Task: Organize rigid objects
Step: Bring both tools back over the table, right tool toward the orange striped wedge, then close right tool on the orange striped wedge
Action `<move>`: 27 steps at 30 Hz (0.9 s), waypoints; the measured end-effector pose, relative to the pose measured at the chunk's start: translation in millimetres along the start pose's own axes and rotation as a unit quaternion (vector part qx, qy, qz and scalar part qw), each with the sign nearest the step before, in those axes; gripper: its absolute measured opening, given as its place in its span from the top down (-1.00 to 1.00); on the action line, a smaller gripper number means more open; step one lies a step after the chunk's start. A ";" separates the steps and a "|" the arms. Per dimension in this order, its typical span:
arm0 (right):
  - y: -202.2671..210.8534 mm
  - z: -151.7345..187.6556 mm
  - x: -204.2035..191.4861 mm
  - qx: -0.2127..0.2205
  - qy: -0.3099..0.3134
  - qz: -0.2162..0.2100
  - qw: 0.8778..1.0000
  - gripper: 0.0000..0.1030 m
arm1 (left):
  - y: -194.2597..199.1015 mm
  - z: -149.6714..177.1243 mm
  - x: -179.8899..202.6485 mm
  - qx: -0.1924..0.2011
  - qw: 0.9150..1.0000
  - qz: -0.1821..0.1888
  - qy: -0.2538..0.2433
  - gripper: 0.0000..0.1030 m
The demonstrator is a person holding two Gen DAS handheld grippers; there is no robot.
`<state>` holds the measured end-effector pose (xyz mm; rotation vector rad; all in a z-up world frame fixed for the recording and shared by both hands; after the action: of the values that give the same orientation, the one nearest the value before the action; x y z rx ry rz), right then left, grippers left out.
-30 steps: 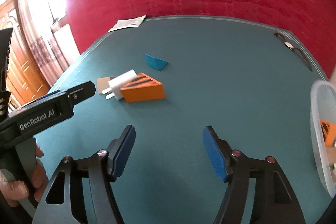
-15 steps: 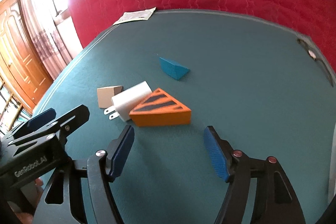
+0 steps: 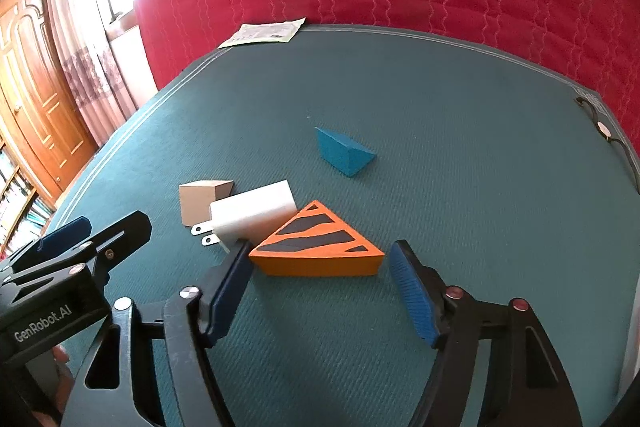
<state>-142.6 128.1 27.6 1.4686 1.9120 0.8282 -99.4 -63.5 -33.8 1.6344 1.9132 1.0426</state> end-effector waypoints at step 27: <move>48.3 50.4 75.7 0.022 -0.070 0.052 0.996 -0.17 | -6.9 13.6 55.7 -0.031 0.996 0.026 -0.074 -0.85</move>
<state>-91.6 217.6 26.9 1.6207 1.7720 0.7132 -106.6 -6.5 -39.0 1.6842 1.7355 0.9630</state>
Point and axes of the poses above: each gripper's, at about its wrist camera, not at the fingertips, and y roughly against the way its jaws point, x to its right, z to its underside, the point moved 7 cm from there along -y, roughly the way its jaws point, and after that the axes turned 3 degrees about -x, right-handed, at the moved point
